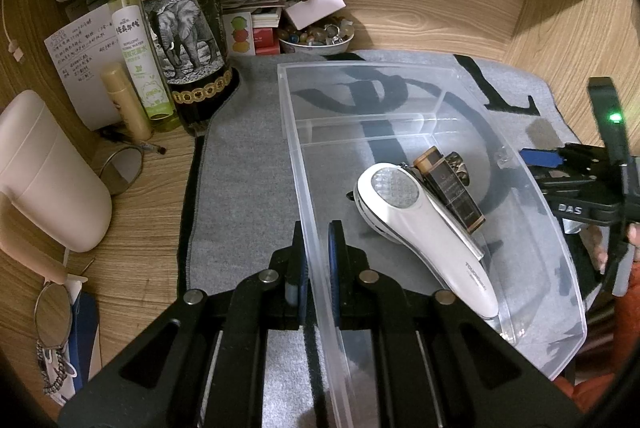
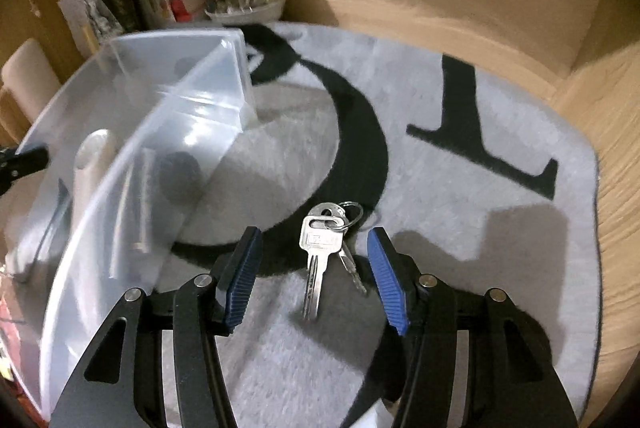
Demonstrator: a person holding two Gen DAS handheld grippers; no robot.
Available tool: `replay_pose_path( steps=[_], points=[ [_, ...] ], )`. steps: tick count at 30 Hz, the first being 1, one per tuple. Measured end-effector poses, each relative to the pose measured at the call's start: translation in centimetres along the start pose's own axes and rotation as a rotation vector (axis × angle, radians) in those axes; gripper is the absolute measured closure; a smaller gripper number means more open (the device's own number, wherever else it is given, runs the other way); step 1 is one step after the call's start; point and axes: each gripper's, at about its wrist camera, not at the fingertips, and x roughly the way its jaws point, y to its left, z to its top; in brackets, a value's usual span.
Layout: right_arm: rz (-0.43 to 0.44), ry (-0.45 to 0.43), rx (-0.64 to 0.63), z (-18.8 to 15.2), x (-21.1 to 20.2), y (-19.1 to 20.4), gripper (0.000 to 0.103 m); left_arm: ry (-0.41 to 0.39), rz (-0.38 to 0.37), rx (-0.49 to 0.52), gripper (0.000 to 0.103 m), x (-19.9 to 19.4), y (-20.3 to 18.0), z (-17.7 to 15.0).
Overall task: Organize rigid objects
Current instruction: 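Reach the right gripper down to the silver keys and grasp them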
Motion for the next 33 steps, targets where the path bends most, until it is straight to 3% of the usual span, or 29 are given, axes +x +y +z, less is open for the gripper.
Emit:
replay_pose_path(
  steps=[5, 9, 10, 19, 33],
  points=[
    [0.005, 0.016, -0.001, 0.1, 1.3, -0.3, 0.053, -0.001, -0.001, 0.001, 0.095, 0.0, 0.1, 0.0],
    [0.010, 0.002, -0.021, -0.1, 1.1, -0.2, 0.079, -0.001, 0.000, 0.001, 0.095, 0.0, 0.1, 0.0],
    [0.009, -0.001, -0.025, -0.1, 1.0, -0.2, 0.081, -0.001, -0.001, 0.000, 0.095, 0.0, 0.1, 0.0],
    [0.031, -0.050, 0.002, -0.5, -0.7, -0.2, 0.081, -0.001, 0.000, 0.000, 0.095, 0.0, 0.1, 0.0],
    [0.044, -0.218, -0.013, 1.3, -6.1, 1.1, 0.082, -0.002, 0.001, 0.001, 0.095, 0.0, 0.1, 0.0]
  ],
)
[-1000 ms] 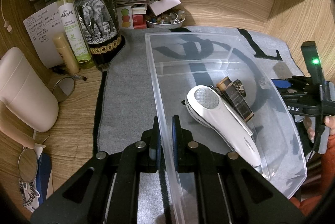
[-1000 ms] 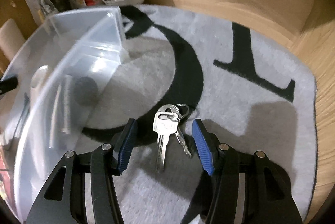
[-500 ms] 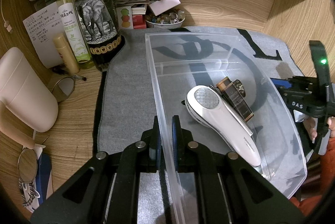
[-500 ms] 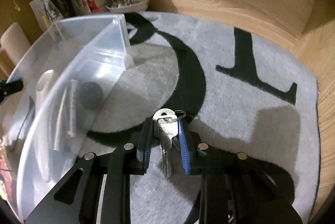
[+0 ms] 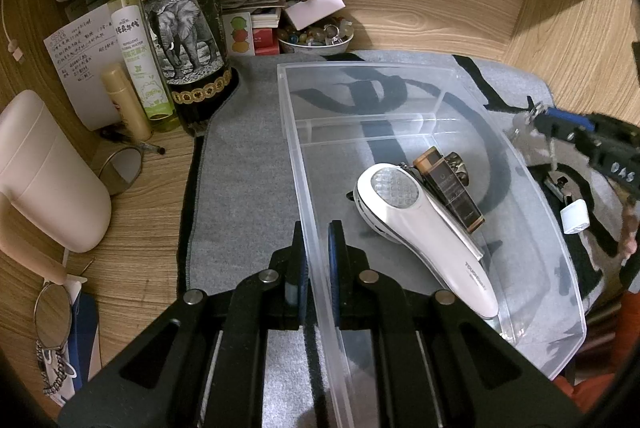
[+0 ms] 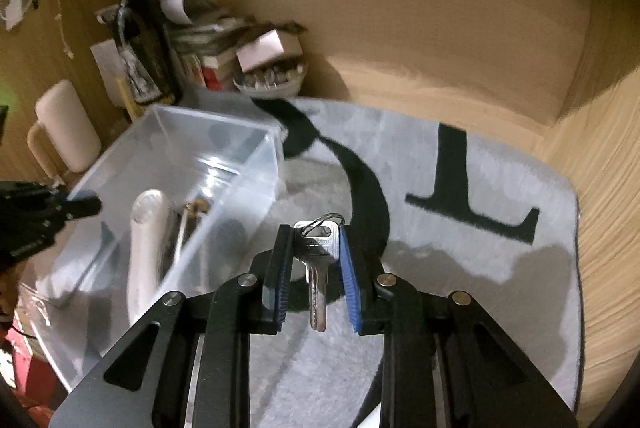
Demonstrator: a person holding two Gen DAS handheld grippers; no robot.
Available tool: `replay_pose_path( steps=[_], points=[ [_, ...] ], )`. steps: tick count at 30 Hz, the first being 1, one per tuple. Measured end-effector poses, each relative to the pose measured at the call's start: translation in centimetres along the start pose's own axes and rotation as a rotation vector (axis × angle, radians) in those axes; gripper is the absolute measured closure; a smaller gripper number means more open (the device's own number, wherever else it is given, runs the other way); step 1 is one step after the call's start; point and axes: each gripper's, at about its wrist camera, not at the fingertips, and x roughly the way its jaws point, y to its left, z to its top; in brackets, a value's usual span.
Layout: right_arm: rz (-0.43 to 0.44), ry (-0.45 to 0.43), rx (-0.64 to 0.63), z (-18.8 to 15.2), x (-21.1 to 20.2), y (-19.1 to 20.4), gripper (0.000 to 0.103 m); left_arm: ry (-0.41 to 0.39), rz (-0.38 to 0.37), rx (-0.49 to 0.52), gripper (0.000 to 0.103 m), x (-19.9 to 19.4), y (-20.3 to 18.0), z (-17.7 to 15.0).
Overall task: Organize rigid objects
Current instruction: 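Reach the right gripper down to the silver keys and grasp them, then lower the keys into the clear box and open the right gripper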
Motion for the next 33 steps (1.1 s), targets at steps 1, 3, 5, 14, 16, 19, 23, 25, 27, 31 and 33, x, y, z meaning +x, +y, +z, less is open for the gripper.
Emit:
replay_pose_path(
  steps=[1, 3, 5, 14, 16, 19, 23, 25, 27, 31, 33],
  points=[
    [0.000, -0.013, -0.004, 0.2, -0.4, 0.2, 0.082, 0.000, -0.001, -0.001, 0.095, 0.0, 0.0, 0.0],
    [0.002, -0.041, -0.013, 0.6, -1.3, 0.6, 0.082, 0.000, -0.001, 0.000, 0.095, 0.0, 0.0, 0.0],
    [0.011, -0.069, -0.023, 1.2, -2.1, 1.0, 0.082, 0.000, 0.000, 0.001, 0.095, 0.0, 0.0, 0.0],
    [0.078, -0.165, -0.096, 2.6, -5.0, 4.3, 0.082, 0.000, 0.000, 0.000, 0.095, 0.0, 0.0, 0.0],
    [0.098, -0.168, -0.112, 2.6, -4.9, 5.0, 0.082, 0.000, 0.000, 0.000, 0.095, 0.0, 0.0, 0.0],
    [0.128, -0.161, -0.134, 2.7, -4.5, 6.3, 0.082, 0.000, 0.000, 0.001, 0.095, 0.0, 0.0, 0.0],
    [0.154, -0.138, -0.154, 2.5, -3.6, 7.6, 0.082, 0.000, -0.001, 0.000, 0.095, 0.0, 0.0, 0.0],
    [0.156, -0.120, -0.161, 2.3, -2.9, 8.1, 0.082, 0.000, 0.000, 0.001, 0.095, 0.0, 0.0, 0.0],
    [0.161, -0.092, -0.164, 2.1, -2.0, 8.4, 0.082, 0.000, 0.000, 0.001, 0.095, 0.0, 0.0, 0.0],
    [0.167, -0.032, -0.170, 1.8, 0.0, 8.9, 0.082, 0.000, 0.000, 0.000, 0.095, 0.0, 0.0, 0.0],
    [0.165, -0.009, -0.176, 1.6, 0.8, 9.1, 0.082, -0.001, 0.000, 0.001, 0.095, 0.0, 0.0, 0.0]
  ],
)
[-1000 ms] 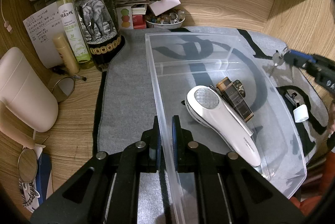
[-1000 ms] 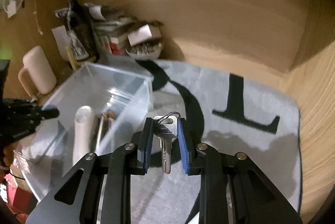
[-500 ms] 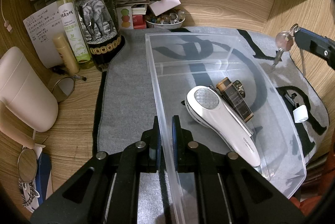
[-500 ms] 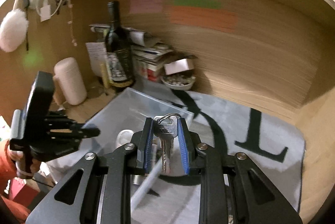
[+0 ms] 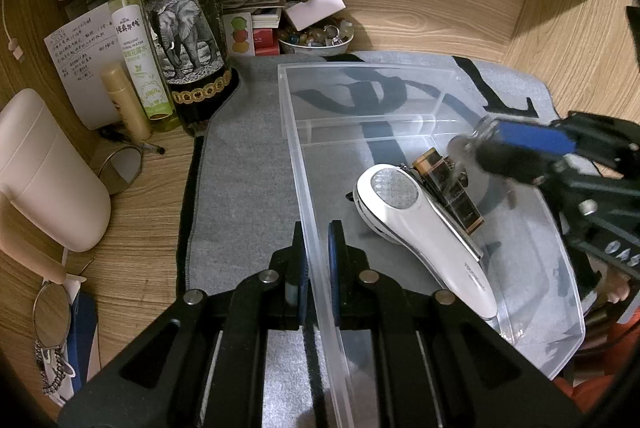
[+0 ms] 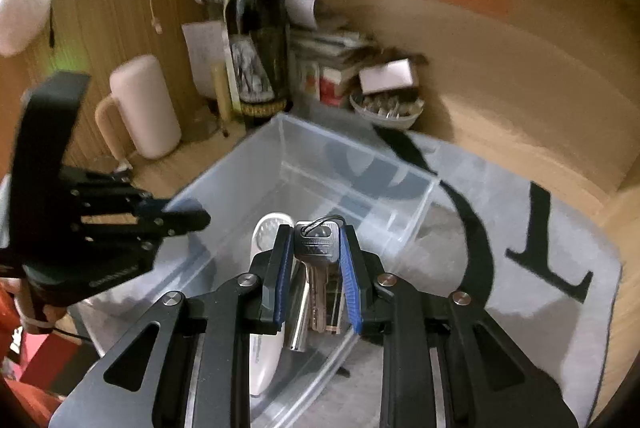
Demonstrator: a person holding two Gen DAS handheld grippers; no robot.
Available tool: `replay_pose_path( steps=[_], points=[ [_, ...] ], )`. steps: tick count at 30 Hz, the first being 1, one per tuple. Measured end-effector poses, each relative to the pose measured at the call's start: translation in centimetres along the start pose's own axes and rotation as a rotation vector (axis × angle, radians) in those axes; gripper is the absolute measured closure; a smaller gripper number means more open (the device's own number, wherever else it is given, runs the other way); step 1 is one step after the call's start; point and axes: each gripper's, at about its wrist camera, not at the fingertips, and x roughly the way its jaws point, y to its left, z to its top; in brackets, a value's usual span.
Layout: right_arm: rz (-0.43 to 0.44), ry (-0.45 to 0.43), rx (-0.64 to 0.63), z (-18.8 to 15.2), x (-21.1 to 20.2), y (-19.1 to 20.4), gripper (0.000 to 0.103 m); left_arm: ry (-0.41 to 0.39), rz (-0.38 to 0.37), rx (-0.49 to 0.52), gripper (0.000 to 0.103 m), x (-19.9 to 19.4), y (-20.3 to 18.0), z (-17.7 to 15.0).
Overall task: Organize rigid objects
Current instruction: 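Lower the keys into the clear box and open the right gripper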
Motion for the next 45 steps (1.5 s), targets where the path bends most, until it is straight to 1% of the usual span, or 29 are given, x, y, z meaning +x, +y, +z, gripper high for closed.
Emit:
replay_pose_path(
  steps=[11, 17, 20, 21, 27, 32, 35, 38, 40, 41, 45],
  points=[
    [-0.007, 0.103, -0.030, -0.5, 3.4, 0.5, 0.082, 0.000, 0.000, -0.001, 0.095, 0.0, 0.0, 0.0],
    [-0.003, 0.130, -0.039, -0.5, 4.1, 0.8, 0.081, 0.001, 0.000, -0.001, 0.095, 0.0, 0.0, 0.0],
    [-0.007, 0.129, -0.048, -0.5, 4.1, 0.9, 0.078, 0.000, 0.000, 0.000, 0.095, 0.0, 0.0, 0.0],
    [-0.004, 0.130, -0.047, -0.5, 4.0, 0.9, 0.076, 0.000, 0.001, 0.000, 0.095, 0.0, 0.0, 0.0],
    [-0.014, 0.093, -0.037, -0.3, 2.7, 0.6, 0.061, 0.000, 0.001, 0.000, 0.095, 0.0, 0.0, 0.0],
    [-0.025, 0.043, -0.016, 0.1, 0.7, -0.1, 0.059, 0.000, 0.001, 0.001, 0.095, 0.0, 0.0, 0.0],
    [-0.046, 0.006, 0.000, 0.2, -0.9, -0.9, 0.058, 0.000, 0.001, -0.001, 0.095, 0.0, 0.0, 0.0],
    [-0.085, -0.033, 0.017, 0.2, -2.9, -2.1, 0.057, -0.001, 0.001, 0.000, 0.095, 0.0, 0.0, 0.0],
    [-0.116, -0.056, 0.031, 0.0, -4.2, -3.0, 0.048, 0.000, 0.001, 0.000, 0.095, 0.0, 0.0, 0.0],
    [-0.138, -0.072, 0.040, -0.1, -5.0, -3.5, 0.046, 0.000, 0.002, 0.001, 0.095, 0.0, 0.0, 0.0],
    [-0.207, -0.107, 0.082, -0.9, -7.5, -5.7, 0.046, 0.000, 0.002, 0.002, 0.095, 0.0, -0.1, 0.0]
  ],
)
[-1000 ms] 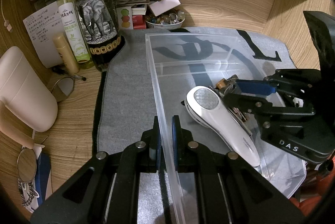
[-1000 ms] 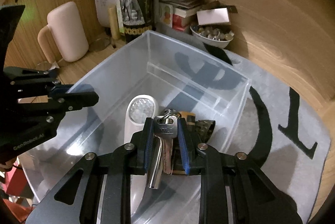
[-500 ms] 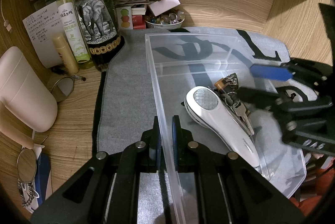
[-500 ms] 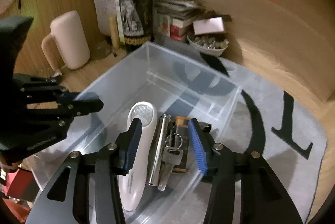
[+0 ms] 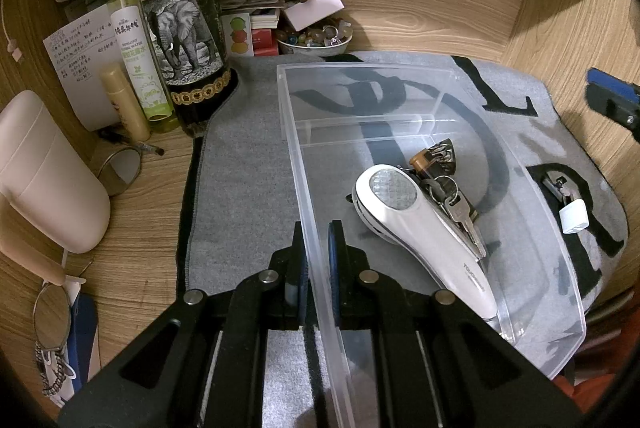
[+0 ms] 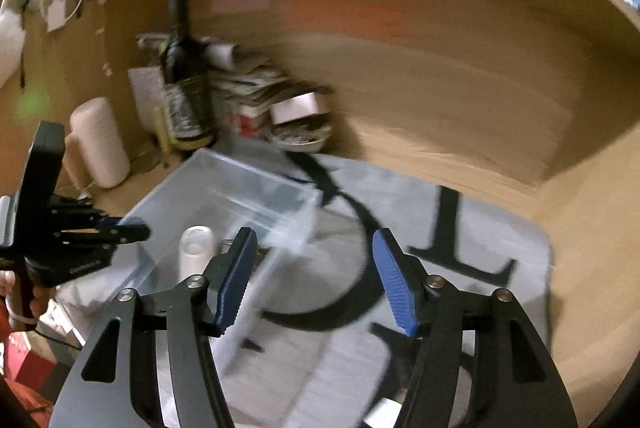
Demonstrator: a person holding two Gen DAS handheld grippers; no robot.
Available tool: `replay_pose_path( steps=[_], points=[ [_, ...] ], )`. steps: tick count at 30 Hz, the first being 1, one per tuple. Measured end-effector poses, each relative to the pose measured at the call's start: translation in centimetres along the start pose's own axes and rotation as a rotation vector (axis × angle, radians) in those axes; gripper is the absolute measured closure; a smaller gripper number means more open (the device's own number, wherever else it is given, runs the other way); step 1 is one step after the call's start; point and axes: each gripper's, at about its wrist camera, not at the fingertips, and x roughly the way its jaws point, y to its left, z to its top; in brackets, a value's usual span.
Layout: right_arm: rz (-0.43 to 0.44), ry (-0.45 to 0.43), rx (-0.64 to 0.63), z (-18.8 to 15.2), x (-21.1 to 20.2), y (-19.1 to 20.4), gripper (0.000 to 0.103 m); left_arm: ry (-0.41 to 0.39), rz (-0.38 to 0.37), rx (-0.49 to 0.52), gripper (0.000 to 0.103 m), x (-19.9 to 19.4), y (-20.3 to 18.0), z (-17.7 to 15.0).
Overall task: Organize rigid objects
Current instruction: 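Lower the keys into the clear box and open the right gripper, then reach the right gripper to the white plug adapter and grasp it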
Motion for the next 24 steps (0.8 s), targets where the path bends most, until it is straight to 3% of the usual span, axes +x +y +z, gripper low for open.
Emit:
replay_pose_path(
  steps=[6, 11, 24],
  points=[
    [-0.100, 0.015, 0.078, -1.8, -1.6, -3.7, 0.045, 0.000, 0.001, 0.001, 0.095, 0.0, 0.0, 0.0],
    [-0.137, 0.087, 0.141, -4.4, -1.2, -5.4, 0.045, 0.000, 0.000, 0.000, 0.095, 0.0, 0.0, 0.0],
    [-0.098, 0.271, 0.310, -11.7, 2.0, -6.6, 0.045, -0.001, 0.000, 0.002, 0.095, 0.0, 0.0, 0.0]
  ],
)
